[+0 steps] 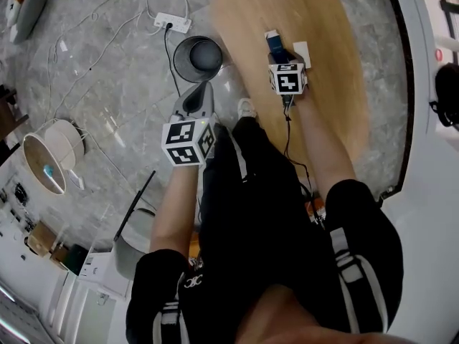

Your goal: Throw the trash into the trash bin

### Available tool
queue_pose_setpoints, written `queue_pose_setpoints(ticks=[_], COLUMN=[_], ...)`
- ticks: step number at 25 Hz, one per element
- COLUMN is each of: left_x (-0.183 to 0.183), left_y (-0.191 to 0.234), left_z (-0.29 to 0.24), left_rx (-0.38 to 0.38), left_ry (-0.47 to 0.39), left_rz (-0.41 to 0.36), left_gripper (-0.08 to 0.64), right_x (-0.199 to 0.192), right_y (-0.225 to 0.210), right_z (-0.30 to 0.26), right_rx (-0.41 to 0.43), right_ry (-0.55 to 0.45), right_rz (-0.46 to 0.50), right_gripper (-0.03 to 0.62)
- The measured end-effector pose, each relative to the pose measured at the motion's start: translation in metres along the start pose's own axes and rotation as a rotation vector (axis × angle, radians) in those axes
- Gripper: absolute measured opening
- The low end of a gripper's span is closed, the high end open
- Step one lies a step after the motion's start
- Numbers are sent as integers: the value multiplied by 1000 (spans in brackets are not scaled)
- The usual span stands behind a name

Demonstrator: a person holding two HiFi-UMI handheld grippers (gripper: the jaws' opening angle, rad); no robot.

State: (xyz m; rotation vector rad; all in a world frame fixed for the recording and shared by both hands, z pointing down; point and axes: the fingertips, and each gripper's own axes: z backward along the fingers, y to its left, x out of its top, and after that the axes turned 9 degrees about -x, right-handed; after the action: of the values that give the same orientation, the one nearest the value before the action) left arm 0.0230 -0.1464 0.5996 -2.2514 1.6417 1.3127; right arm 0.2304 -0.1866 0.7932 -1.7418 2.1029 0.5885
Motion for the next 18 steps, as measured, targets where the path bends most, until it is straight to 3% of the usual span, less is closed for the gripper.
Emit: queue_pose_setpoints(ticks=[6, 13, 18], left_x=[32, 72, 106], left_y=[-10, -16, -22], left_z=[27, 83, 126], left_rx=[-8, 2, 18], left_ry=[-68, -147, -247], left_rz=[-11, -34, 7], left_gripper=[12, 12, 12], right_x=[70, 142, 185], right_y=[11, 25, 35], right_z=[103, 233, 313], right_rx=[6, 17, 38], right_ry=[-210, -412, -553], right_rz=[-40, -161, -166], right_gripper=[183, 183, 183])
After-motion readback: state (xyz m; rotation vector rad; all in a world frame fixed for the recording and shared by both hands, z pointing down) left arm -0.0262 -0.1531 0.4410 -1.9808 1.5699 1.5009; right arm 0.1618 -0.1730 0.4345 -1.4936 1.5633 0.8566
